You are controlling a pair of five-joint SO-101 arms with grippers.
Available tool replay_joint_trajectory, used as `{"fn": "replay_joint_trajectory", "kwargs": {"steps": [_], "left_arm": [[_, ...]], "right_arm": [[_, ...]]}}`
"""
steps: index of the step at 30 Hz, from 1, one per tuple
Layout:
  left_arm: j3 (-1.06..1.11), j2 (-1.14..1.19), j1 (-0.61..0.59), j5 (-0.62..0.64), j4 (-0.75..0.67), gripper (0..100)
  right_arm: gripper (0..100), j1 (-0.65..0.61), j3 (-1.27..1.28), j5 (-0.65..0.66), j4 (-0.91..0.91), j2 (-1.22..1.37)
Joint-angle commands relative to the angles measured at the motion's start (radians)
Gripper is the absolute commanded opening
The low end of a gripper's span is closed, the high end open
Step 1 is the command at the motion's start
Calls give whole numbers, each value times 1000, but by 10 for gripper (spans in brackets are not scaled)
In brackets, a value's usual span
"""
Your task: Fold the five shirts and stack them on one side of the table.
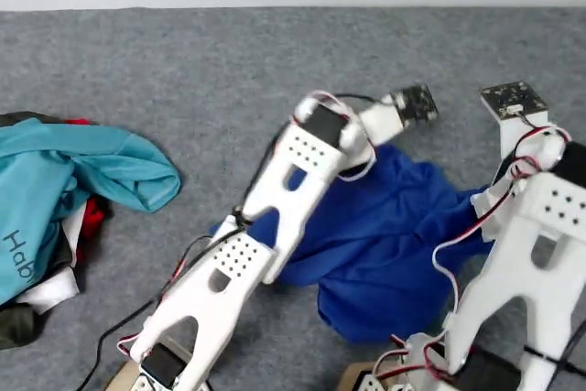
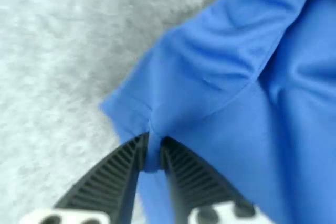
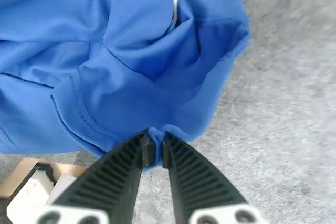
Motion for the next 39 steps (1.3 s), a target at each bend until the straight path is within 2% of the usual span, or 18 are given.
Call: {"fn": "replay_joint_trajectory", "kwargs": {"steps": [1, 5, 13, 19, 28, 39], "left_arm": [[-67, -199, -77, 46, 43, 4], [-68, -388, -215, 141, 41, 4], [-68, -735, -425, 133, 40, 4], [-68, -907, -500, 11, 40, 4], [-65, -1062, -597, -160, 43, 4], [-64, -1122, -684, -356, 43, 4]], "right_arm": [[10, 2, -112, 0, 33, -102], [10, -2, -235, -9, 31, -163], [10, -1, -486, -163, -82, -191], [10, -2, -580, -249, -199, -189], [10, -2, -813, -241, -386, -183], [10, -2, -934, -17, -492, -194]]}}
